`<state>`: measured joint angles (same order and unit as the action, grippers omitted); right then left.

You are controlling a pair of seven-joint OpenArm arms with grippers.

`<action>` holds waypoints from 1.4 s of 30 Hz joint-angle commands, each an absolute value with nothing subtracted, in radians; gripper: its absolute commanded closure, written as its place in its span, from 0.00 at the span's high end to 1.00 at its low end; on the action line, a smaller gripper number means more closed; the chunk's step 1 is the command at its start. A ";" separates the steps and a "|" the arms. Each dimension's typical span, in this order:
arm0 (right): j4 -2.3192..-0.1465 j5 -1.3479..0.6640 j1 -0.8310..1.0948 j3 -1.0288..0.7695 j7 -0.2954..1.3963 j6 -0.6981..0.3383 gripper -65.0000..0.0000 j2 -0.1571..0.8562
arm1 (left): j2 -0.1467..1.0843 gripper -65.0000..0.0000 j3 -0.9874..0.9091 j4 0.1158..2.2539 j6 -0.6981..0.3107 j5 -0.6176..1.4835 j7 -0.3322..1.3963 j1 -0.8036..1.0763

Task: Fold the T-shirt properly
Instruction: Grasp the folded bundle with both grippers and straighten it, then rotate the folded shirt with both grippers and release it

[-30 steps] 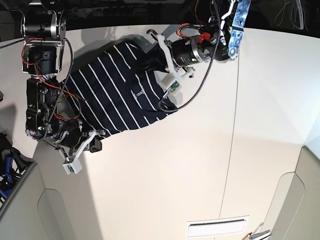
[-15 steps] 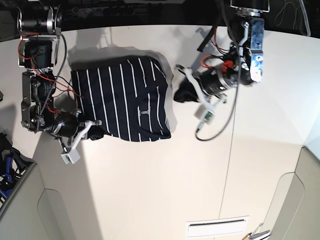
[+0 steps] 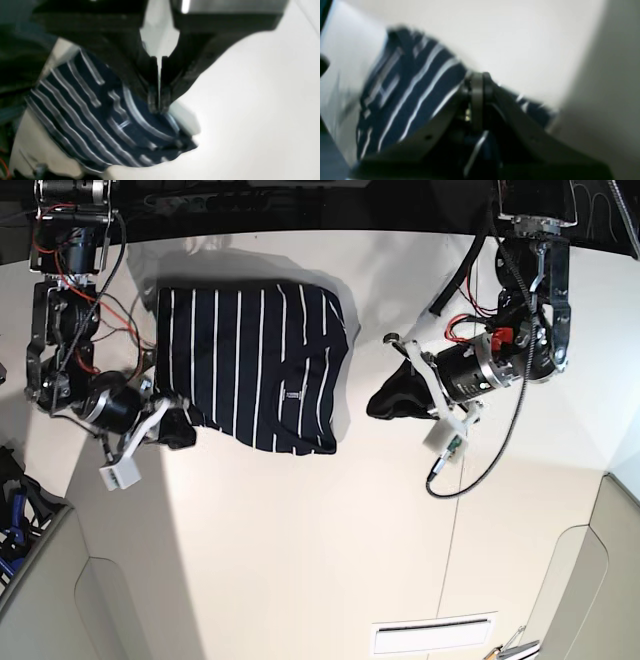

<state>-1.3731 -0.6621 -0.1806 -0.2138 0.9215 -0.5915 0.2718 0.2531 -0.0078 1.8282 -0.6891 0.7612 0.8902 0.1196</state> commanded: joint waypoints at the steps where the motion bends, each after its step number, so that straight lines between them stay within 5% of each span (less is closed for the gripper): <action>1: -1.389 -0.676 -0.203 -0.234 0.901 -0.598 0.00 0.286 | 0.259 0.03 -0.007 1.872 -0.698 0.777 0.884 0.138; 10: -1.382 -0.542 -0.241 -0.262 0.821 -0.595 0.00 0.285 | 0.256 0.03 0.117 1.936 -0.698 0.760 0.863 0.278; 17: -1.294 -0.527 -0.243 -0.249 0.804 -0.595 0.00 0.285 | 0.192 0.03 0.290 1.864 -0.635 0.535 0.757 0.279; 35: -1.245 -0.759 -0.100 -0.245 0.903 -0.600 0.00 0.274 | 0.220 0.03 0.291 1.464 -0.542 0.342 0.722 -0.123; 42: -1.299 -0.801 -0.036 -0.247 0.925 -0.606 0.00 0.187 | 0.226 0.03 0.291 1.424 -0.542 0.342 0.721 -0.208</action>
